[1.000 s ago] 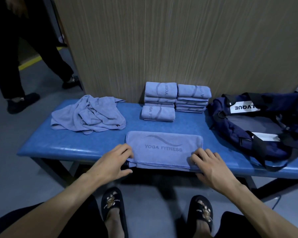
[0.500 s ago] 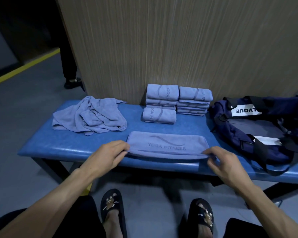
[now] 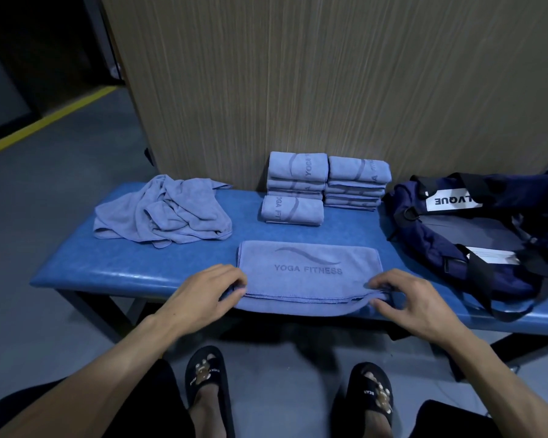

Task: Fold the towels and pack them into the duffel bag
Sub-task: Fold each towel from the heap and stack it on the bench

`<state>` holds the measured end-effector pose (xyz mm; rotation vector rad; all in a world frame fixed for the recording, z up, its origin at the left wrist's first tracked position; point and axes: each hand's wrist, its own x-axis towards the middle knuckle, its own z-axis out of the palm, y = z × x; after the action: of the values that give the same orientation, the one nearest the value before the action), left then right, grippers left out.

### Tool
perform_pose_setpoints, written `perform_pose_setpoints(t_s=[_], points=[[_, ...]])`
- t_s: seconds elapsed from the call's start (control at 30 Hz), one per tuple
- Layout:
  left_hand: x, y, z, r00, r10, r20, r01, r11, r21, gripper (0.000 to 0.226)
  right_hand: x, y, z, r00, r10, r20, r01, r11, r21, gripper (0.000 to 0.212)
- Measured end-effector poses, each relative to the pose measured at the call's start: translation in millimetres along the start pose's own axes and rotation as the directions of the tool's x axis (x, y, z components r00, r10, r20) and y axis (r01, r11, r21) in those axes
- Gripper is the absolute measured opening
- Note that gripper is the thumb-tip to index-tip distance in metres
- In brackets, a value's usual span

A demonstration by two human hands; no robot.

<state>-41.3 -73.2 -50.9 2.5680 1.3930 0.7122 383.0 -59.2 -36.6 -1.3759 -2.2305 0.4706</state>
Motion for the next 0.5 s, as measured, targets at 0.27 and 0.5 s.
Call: perform_pose_setpoints(t_s=[0.27, 0.5], points=[[5, -8, 14, 0.996, 0.091, 0.012, -0.092, 0.975, 0.205, 0.018, -2, 1, 0, 0.999, 0.028, 0.021, -0.028, 0.999, 0.015, 0.033], [6, -1, 10, 0.995, 0.043, -0.09, -0.031, 0.991, 0.133, 0.018, 3, -1, 9, 0.999, -0.02, -0.027, 0.019, 0.998, -0.055, 0.042]])
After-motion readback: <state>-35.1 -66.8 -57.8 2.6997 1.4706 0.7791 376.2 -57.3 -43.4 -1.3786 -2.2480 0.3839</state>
